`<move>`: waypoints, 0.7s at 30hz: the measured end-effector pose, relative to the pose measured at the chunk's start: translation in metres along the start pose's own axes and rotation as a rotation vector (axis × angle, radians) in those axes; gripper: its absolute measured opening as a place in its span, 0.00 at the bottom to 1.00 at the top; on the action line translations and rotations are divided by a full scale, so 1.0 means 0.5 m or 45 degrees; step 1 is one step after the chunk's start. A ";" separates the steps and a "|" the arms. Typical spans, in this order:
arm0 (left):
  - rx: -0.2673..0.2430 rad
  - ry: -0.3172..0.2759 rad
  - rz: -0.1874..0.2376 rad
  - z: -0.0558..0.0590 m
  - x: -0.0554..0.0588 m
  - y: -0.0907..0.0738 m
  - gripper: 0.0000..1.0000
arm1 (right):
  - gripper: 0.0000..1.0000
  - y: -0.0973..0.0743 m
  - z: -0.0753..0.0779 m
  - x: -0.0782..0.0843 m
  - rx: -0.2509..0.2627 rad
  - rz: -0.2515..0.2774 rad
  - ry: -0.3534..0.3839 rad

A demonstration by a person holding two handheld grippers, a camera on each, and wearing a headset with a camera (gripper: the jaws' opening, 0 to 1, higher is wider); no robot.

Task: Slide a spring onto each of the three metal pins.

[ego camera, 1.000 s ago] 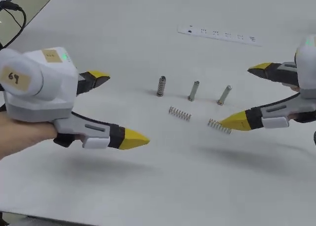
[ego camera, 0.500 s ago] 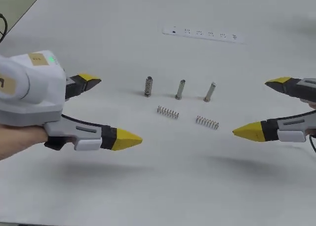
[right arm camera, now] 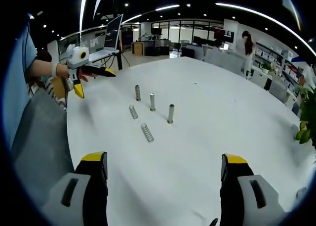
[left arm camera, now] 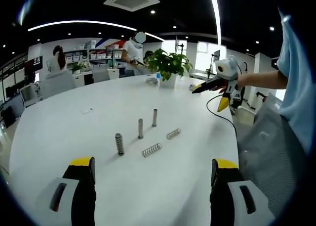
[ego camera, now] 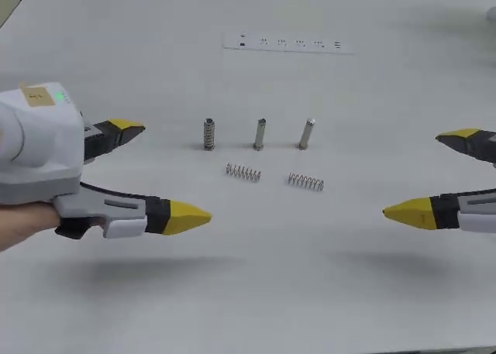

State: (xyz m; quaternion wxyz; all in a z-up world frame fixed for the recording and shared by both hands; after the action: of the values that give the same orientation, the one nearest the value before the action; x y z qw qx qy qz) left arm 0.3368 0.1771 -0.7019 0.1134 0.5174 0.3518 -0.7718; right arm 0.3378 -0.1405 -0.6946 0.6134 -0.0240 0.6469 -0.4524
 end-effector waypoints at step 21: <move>0.107 0.100 -0.125 -0.002 0.021 0.061 0.84 | 0.91 -0.015 -0.015 0.014 0.010 -0.008 0.029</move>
State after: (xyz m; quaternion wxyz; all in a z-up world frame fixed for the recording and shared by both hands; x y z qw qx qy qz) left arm 0.3495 0.1578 -0.7243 0.0398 0.5337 0.3481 -0.7697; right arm 0.3263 -0.1449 -0.6966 0.6047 -0.0185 0.6519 -0.4573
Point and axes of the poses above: the centre of the closed fingertips' face, and the gripper's own axes: y roughly forward along the fingers, z roughly to its right, x roughly out of its underside, the point moved 4 cm from there along -y, roughly backward along the fingers, and after that the axes turned 10 degrees about -y, right-handed, at the moved point
